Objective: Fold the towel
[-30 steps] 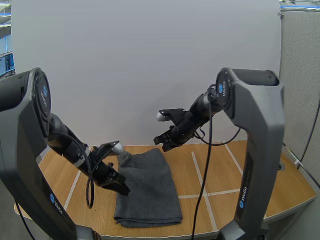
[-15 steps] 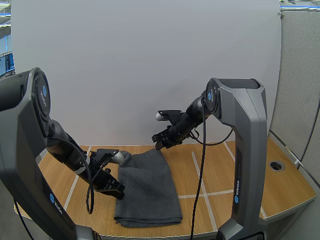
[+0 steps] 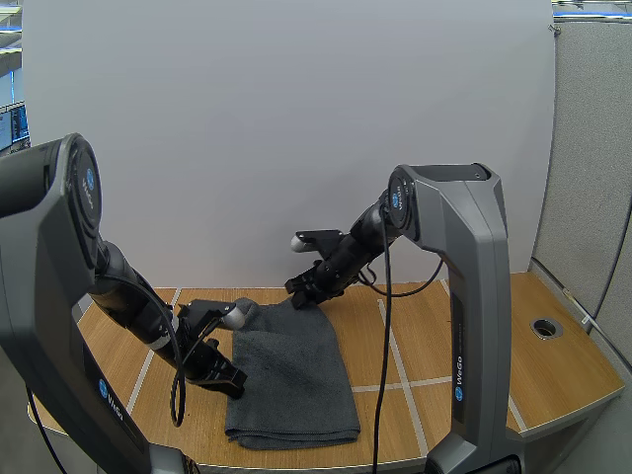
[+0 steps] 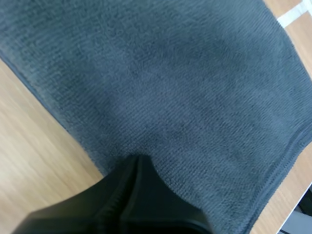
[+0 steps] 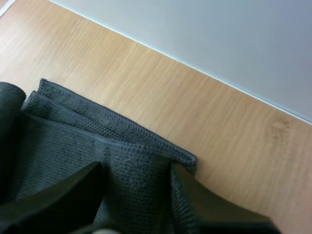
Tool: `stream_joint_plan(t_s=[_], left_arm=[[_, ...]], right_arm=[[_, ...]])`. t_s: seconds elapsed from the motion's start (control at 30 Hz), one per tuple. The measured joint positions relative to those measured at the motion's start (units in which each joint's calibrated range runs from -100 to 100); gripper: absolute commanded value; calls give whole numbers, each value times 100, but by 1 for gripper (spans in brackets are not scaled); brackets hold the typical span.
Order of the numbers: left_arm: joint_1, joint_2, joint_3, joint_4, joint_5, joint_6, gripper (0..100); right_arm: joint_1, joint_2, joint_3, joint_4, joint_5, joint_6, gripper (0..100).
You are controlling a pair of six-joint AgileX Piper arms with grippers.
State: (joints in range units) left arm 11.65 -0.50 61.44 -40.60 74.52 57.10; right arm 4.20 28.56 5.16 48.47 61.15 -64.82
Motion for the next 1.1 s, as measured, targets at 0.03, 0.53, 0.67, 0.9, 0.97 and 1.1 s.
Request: stream_joint_plan(t_s=[0.03,0.53,0.67,0.9,0.97,1.1], left_arm=[[0,41,14,0,-70,23,0],[0,8,12,-1,-300,63,0],[0,-239,-125,36,-262,63,0],[0,-816,-542,15,121,21,0],[0,-888,-638,15,255,-11,0],[0,-977,-844,15,421,-68,0]], right_arm=[[4,36,0,9,0,0,67],[-121,80,-58,-578,72,326,0],[-331,18,-58,-691,379,382,0],[-792,-425,-45,-1156,1322,393,0],[-946,-590,88,-1336,1680,393,0],[-1094,-824,467,-1616,1907,393,0]])
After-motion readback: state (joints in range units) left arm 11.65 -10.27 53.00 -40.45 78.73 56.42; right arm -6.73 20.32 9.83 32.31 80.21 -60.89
